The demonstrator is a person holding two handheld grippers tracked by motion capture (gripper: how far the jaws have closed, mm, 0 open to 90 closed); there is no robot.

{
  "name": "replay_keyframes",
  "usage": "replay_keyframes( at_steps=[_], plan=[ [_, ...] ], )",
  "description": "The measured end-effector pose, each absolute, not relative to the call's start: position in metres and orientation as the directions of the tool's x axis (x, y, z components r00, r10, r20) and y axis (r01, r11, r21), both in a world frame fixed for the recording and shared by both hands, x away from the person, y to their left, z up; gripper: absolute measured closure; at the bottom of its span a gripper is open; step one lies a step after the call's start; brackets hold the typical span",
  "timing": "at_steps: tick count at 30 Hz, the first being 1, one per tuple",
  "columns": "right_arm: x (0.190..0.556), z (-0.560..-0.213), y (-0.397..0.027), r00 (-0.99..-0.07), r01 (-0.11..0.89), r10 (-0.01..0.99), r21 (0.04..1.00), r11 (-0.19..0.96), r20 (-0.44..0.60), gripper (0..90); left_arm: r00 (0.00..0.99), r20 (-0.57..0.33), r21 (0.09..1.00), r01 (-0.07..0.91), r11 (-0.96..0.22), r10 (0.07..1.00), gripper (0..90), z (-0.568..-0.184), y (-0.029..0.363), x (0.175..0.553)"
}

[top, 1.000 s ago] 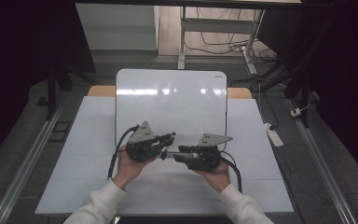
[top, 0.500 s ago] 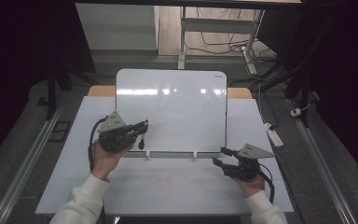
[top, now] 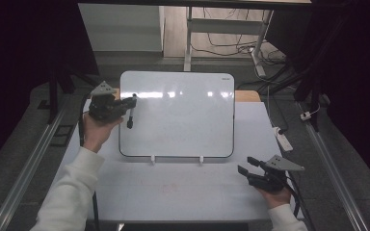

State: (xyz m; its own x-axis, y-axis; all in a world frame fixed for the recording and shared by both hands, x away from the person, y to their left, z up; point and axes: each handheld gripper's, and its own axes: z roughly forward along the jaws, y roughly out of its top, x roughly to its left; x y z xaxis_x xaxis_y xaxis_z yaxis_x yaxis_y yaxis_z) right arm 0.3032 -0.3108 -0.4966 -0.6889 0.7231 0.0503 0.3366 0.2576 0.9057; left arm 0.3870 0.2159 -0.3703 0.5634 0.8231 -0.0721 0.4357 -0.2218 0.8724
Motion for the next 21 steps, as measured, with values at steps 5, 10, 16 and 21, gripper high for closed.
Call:
replay_keyframes(
  at_steps=[5, 10, 16, 21],
  plan=[
    [0.303, -0.498, -0.309, -0.694, 0.335, 0.719, 0.9, 0.279, 0.036, 41.9, 0.543, -0.063, 0.845, 0.476, -0.245, 0.837, 81.5, -0.364, 0.218, 0.411],
    [0.305, -0.498, -0.311, -0.692, 0.344, 0.72, 0.901, 0.265, 0.053, 41.9, 0.53, -0.05, 0.813, 0.514, -0.274, 0.846, 81.5, -0.359, 0.214, 0.432],
    [0.306, -0.499, -0.312, -0.691, 0.349, 0.72, 0.9, 0.26, 0.06, 41.9, 0.51, -0.032, 0.793, 0.536, -0.289, 0.859, 81.5, -0.352, 0.209, 0.451],
    [0.306, -0.5, -0.311, -0.697, 0.348, 0.715, 0.9, 0.264, 0.06, 41.9, 0.492, -0.02, 0.799, 0.531, -0.282, 0.87, 81.3, -0.354, 0.204, 0.461]
  ],
)
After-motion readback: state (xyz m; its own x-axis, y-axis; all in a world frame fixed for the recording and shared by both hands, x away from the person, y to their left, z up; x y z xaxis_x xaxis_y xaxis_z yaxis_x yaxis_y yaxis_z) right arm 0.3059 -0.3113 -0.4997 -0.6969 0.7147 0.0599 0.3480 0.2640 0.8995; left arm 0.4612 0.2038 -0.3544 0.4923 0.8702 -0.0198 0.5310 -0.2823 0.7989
